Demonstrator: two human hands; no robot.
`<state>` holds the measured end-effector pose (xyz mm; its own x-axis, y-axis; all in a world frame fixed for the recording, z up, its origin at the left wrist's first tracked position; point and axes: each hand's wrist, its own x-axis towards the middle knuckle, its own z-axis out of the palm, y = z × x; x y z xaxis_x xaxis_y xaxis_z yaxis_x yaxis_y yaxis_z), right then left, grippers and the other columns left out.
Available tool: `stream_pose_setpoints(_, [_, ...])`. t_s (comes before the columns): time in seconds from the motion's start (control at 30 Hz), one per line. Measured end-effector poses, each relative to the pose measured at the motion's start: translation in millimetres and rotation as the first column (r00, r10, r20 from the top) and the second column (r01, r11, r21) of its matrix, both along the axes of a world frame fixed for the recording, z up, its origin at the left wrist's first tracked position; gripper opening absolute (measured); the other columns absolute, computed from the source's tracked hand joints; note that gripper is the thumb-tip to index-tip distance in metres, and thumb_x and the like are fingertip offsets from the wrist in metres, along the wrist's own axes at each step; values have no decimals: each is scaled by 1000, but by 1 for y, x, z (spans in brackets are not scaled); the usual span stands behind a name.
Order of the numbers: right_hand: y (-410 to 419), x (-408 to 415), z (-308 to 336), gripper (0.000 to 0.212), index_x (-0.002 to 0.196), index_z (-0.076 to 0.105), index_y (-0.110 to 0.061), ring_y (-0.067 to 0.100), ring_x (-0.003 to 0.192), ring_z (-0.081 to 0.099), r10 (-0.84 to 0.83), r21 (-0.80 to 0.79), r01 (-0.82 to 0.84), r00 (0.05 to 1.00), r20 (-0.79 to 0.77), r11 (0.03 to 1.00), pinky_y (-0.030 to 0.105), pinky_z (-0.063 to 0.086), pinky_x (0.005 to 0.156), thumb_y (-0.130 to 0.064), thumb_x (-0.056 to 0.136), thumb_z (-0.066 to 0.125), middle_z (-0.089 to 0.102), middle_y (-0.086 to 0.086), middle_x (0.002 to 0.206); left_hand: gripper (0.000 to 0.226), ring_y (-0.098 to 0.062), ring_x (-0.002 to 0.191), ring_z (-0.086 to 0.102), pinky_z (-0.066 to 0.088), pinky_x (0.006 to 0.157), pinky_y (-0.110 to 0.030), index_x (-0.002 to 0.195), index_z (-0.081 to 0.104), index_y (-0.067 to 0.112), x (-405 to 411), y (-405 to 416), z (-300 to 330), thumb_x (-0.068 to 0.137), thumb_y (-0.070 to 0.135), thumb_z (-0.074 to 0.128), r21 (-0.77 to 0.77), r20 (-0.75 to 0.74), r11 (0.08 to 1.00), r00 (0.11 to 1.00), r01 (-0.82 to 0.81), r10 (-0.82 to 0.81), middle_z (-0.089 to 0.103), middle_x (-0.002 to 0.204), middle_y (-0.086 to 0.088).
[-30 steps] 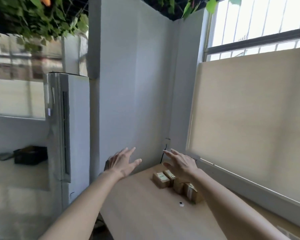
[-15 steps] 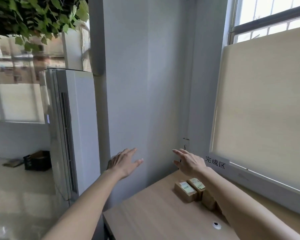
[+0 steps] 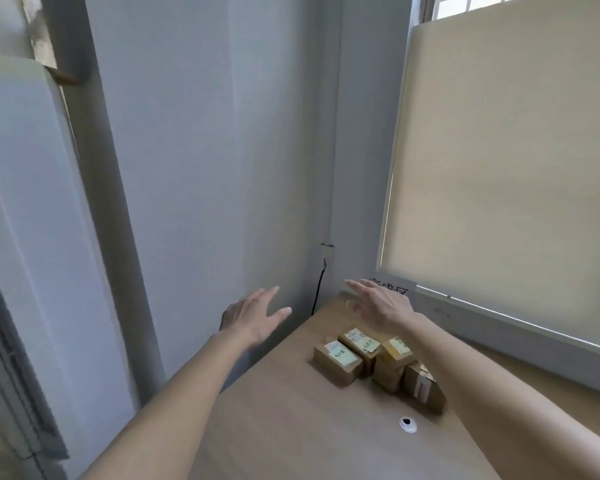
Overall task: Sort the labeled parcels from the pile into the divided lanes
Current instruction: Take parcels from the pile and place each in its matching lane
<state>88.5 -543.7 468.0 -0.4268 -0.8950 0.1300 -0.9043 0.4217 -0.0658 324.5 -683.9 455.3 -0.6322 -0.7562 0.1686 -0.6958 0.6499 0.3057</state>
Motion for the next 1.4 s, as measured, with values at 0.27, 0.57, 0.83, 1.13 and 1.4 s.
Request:
stream_pose_setpoints(0.27, [-52, -71, -97, 56, 157, 21, -44, 27, 140, 45, -182, 113, 173, 981, 70, 978, 43, 46, 104, -48, 105, 40, 26, -4, 166, 67, -16, 142, 37, 38, 106, -36, 155, 23, 39, -103, -88, -98, 95, 67, 38, 119, 61, 973, 977, 197, -205, 27, 160, 9])
stream_pose_setpoints(0.57, [-136, -126, -224, 59, 159, 21, -40, 25, 138, 47, -379, 290, 324, 911, 160, 901, 39, 48, 98, -49, 104, 42, 30, -4, 164, 69, -20, 141, 37, 38, 108, -36, 156, 17, 38, -204, -203, -227, 96, 65, 38, 229, 127, 919, 926, 321, -355, 28, 161, 4])
stream_pose_setpoints(0.83, [-186, -163, -330, 61, 159, 17, -42, 24, 144, 42, -492, 377, 378, 825, 277, 846, 40, 51, 103, -52, 104, 42, 22, -4, 168, 71, -21, 144, 34, 36, 112, -38, 157, 15, 38, -261, -247, -341, 96, 66, 38, 341, 169, 876, 895, 341, -414, 18, 165, 2])
stream_pose_setpoints(1.13, [-211, -220, -423, 62, 159, 15, -42, 24, 146, 38, -523, 445, 360, 786, 329, 820, 45, 51, 101, -52, 104, 42, 14, -7, 169, 71, -22, 147, 29, 34, 111, -36, 157, 9, 39, -313, -257, -443, 97, 63, 38, 487, 207, 811, 859, 324, -468, 19, 164, -1])
stream_pose_setpoints(1.4, [-235, -253, -458, 60, 160, 18, -38, 25, 145, 39, -514, 434, 354, 789, 337, 829, 40, 52, 98, -46, 105, 42, 12, -4, 170, 72, -26, 143, 34, 39, 106, -38, 155, 0, 45, -350, -258, -484, 96, 65, 37, 520, 207, 804, 870, 289, -447, 22, 162, -4])
